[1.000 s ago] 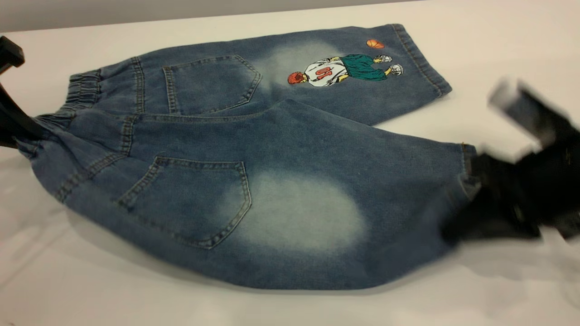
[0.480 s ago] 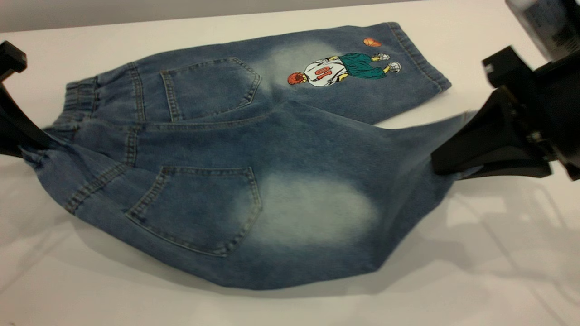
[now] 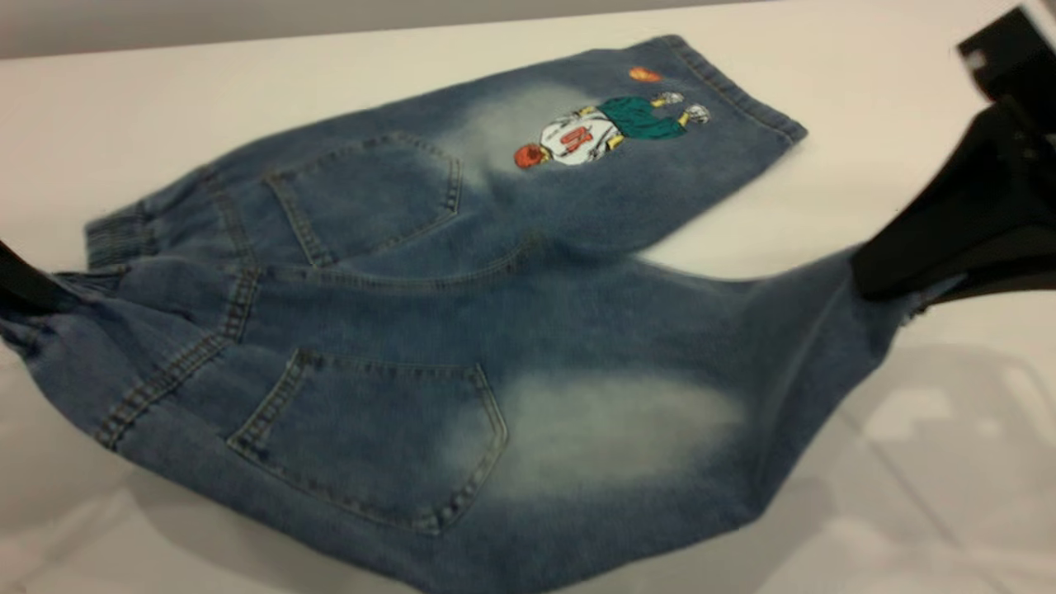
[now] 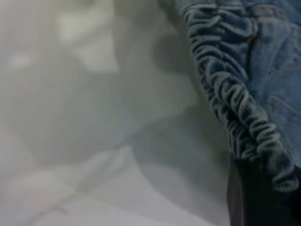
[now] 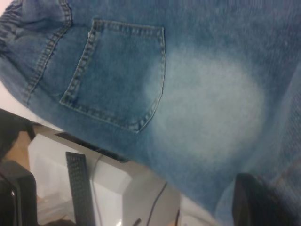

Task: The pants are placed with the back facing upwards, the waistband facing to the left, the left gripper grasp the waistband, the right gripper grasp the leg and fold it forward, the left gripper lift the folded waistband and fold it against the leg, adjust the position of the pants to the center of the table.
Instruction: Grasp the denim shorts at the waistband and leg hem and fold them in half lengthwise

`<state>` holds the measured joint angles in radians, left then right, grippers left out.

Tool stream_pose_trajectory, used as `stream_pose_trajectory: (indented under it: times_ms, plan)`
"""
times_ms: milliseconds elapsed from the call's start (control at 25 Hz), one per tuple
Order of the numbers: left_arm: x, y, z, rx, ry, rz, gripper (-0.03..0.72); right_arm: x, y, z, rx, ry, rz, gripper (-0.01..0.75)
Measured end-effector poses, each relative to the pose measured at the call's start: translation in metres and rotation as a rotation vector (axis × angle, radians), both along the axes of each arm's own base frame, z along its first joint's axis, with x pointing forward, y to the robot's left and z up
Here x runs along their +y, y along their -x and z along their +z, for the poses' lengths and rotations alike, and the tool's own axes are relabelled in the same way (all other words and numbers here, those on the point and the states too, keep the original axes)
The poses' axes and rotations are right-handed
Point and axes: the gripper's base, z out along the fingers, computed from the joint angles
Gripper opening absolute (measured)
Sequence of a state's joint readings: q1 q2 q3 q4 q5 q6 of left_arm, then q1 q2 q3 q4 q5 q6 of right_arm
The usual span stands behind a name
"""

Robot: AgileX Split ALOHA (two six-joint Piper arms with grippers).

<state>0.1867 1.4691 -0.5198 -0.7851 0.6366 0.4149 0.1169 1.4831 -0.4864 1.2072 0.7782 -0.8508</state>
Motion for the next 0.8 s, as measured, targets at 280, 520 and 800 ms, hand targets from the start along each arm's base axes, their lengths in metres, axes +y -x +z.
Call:
stream_pose_trajectory:
  times_ms: [280, 520, 800]
  plan:
    - [-0.005, 0.011, 0.036, -0.111, 0.040, 0.071, 0.114, 0.000, -0.013, 0.023, -0.065, -0.005, -0.048, 0.013]
    - [-0.006, 0.018, 0.059, -0.213, 0.049, 0.144, 0.114, 0.004, -0.045, 0.052, -0.162, -0.032, -0.065, 0.015]
    - [-0.006, 0.016, 0.061, -0.217, 0.078, 0.189, 0.114, 0.008, -0.075, 0.065, -0.196, -0.040, -0.072, 0.015]
